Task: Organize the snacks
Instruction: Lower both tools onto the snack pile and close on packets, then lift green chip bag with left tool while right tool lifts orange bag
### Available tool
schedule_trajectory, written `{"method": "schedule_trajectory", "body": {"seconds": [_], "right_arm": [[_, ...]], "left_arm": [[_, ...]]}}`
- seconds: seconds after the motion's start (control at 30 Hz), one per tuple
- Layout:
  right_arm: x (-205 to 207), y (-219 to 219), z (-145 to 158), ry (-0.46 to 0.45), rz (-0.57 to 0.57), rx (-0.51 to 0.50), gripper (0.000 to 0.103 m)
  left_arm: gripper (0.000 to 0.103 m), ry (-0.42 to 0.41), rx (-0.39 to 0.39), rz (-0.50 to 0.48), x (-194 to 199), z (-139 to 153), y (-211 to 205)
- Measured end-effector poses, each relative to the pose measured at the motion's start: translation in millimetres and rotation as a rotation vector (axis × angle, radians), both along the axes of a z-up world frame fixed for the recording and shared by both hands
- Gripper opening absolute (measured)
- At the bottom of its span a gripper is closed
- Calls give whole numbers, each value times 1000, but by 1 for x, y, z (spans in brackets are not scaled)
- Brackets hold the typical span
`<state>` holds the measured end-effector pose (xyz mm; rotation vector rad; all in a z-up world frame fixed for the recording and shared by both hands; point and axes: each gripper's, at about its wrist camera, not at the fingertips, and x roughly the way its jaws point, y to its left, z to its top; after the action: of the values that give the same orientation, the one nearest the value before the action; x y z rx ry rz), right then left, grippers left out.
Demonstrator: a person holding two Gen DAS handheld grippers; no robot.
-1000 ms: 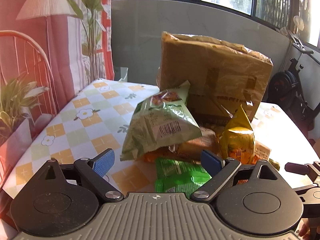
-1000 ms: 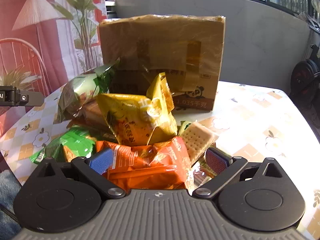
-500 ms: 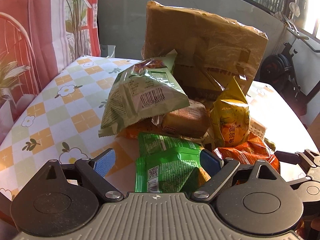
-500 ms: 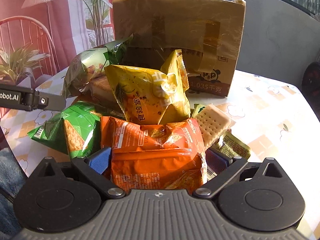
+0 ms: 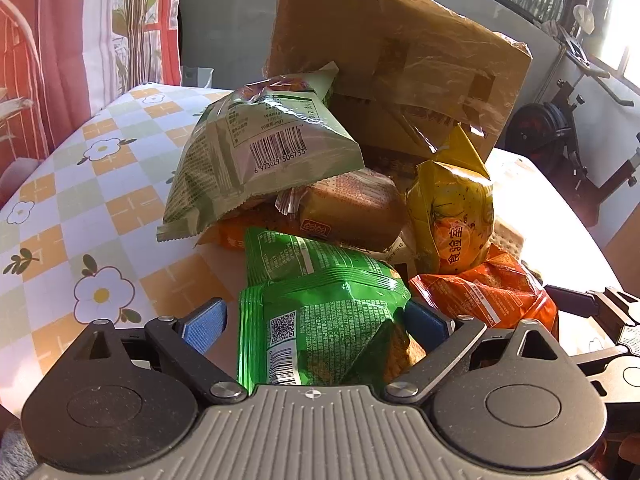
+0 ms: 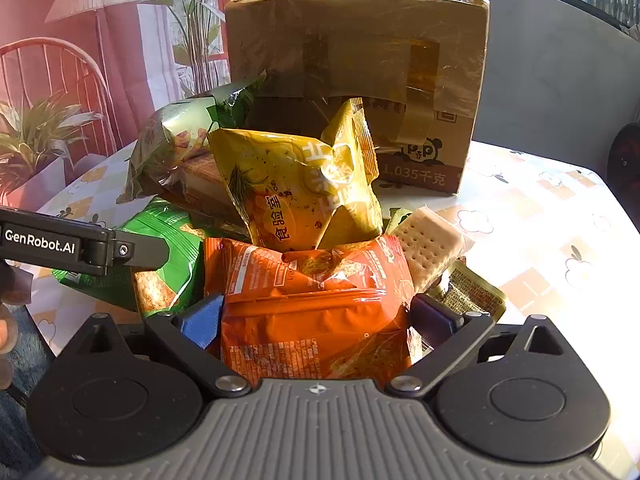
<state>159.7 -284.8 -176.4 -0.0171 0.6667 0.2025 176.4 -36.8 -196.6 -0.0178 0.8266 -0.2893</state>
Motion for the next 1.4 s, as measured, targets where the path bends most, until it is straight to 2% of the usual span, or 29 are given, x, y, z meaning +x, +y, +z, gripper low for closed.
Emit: {"method": "schedule_trajectory", "body": {"seconds": [0.17,0.23,0.4,0.77,0.83,0.87,0.93,1.23,1.4], "right_arm": [[1,4,-1,-4,4,-18,99],[1,2,-1,-6,4,-11,99],[3,2,-3,-3,-4,-6,101],[1,-1,-12,-21,-7,21,102],[1,-4,-16,-3,-15,29,101],[0,-7,-16,-1,-11,58,96],[-3,-10,-12,2,-21,85,86],[-21,-31,8,-15,-105,140,85],[-33,-39,19,-49,-151,140,85]], "left_arm": [[99,23,-35,2,3,-6,2],[84,37,-82,-24,4,-5,5],[79,18,-49,-53,-2,-4,4],[77,-36,-39,-46,-15,12,9],[75,-43,-40,-41,-18,16,13],[75,-49,-37,-37,-19,18,15],[75,-58,-30,-28,-23,21,20],[73,-103,-37,17,-39,36,33],[74,-153,6,27,-49,45,33]]}}
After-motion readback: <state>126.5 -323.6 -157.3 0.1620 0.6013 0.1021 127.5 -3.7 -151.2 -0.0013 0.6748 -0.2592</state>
